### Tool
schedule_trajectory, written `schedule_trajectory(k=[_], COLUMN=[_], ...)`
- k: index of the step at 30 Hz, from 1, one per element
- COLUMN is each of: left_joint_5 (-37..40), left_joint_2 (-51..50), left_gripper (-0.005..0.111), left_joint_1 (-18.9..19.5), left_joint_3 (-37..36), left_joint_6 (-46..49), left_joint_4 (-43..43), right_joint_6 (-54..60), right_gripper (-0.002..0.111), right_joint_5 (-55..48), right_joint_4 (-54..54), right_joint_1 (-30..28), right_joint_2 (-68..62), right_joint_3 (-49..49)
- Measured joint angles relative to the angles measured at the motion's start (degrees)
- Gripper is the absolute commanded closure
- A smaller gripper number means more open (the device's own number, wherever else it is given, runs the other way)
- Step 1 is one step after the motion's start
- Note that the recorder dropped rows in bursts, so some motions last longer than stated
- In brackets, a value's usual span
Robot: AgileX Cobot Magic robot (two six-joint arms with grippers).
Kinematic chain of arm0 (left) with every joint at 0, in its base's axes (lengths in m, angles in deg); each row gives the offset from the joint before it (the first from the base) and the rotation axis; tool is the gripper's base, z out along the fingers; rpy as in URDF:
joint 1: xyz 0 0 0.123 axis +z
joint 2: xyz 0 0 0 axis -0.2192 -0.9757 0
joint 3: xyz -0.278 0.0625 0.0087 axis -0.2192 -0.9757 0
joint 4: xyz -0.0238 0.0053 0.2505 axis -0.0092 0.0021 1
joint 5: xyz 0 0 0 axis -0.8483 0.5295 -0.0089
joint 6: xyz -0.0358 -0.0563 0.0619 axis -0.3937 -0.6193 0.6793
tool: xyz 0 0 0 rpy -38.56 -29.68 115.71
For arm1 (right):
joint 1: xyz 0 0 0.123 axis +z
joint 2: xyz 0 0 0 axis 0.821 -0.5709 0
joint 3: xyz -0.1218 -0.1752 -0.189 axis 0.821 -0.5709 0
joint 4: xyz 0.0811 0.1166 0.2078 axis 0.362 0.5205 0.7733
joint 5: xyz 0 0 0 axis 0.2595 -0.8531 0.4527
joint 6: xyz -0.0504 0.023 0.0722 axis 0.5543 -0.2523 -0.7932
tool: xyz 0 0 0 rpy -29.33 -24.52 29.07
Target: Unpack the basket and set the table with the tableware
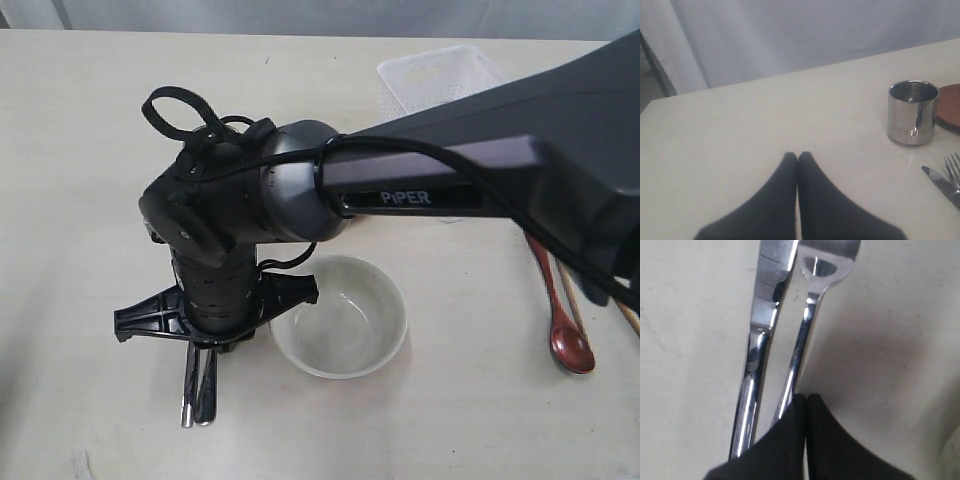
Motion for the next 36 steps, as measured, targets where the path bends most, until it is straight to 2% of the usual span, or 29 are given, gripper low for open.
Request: schedule_trajectory(k=[7, 12, 18, 24, 29, 34, 36], left_joint_5=[0.0, 0.0, 0.0, 0.0, 0.0, 0.0, 0.0], left_joint_2=[0.0, 0.0, 0.0, 0.0, 0.0, 0.0, 0.0], left_gripper=[0.107, 0.107, 0.107, 0.107, 0.107, 0.107, 0.107], left_joint_1=[0.0, 0.0, 0.0, 0.0, 0.0, 0.0, 0.0], left_joint_3=[0.0, 0.0, 0.0, 0.0, 0.0, 0.0, 0.0], left_joint_6=[0.0, 0.0, 0.0, 0.0, 0.0, 0.0, 0.0], left_joint_4=[0.0, 0.0, 0.0, 0.0, 0.0, 0.0, 0.0], right_joint_6=[1.4, 4.4, 5.0, 5.0, 5.0, 9.2, 11.9], right_gripper=[0.108, 0.107, 0.092, 0.089, 0.089, 0.088, 0.082], right_joint_5=[-0.8, -6.3, -19.2, -22.1, -22.6, -17.8, -14.2], right_joint_4=[0.0, -1.5, -9.6, -14.3, -15.0, -13.2, -12.0], right_joint_1=[0.0, 0.0, -2.5, -10.2, -19.2, -29.1, -32.6], right_joint_2=[1.3, 6.2, 15.7, 27.9, 38.5, 44.0, 44.2], right_joint_3=[0.4, 3.2, 3.3, -3.8, -17.1, -31.1, -34.8])
